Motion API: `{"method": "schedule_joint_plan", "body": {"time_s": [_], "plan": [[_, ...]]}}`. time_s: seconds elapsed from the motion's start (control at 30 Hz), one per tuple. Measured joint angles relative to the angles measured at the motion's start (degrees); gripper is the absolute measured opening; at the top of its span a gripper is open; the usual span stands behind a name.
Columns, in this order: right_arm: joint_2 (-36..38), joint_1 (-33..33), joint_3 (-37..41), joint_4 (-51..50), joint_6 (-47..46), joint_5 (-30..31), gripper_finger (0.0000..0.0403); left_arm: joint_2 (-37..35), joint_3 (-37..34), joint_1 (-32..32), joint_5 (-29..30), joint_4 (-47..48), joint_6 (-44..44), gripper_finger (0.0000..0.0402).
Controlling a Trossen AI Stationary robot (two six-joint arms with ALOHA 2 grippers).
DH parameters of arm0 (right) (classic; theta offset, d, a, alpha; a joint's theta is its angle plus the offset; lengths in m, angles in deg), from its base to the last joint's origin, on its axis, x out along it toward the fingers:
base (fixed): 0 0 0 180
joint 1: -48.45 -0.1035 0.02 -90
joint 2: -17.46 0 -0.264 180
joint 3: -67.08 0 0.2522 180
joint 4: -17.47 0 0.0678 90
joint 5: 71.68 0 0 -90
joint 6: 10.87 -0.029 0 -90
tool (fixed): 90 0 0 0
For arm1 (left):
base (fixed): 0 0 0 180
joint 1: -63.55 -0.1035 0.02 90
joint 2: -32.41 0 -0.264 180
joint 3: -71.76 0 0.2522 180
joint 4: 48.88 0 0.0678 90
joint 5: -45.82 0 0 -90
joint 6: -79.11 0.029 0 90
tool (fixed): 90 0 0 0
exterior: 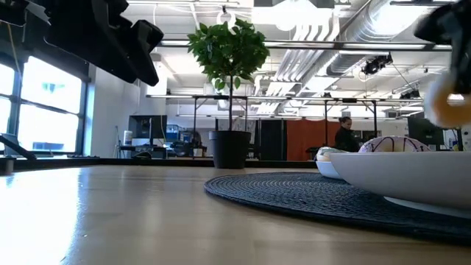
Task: Pick & Place donuts
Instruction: Put the small green donut on the bottom white plate
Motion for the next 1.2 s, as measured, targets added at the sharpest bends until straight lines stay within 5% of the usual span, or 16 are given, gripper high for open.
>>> {"method": "schedule_joint_plan", "body": {"time_s": [0.33, 1.2], "plan": [[-6.1, 1.4, 0.0, -1.2, -17.4, -15.9, 0.0049, 0.0, 0.0, 0.0, -0.1, 0.0, 5.3, 0.0158], [-7.9, 5.7, 0.1, 4.9, -17.2, -16.3, 0.0196, 0.0, 0.0, 0.0, -0.6, 0.0, 3.1, 0.0158]]}}
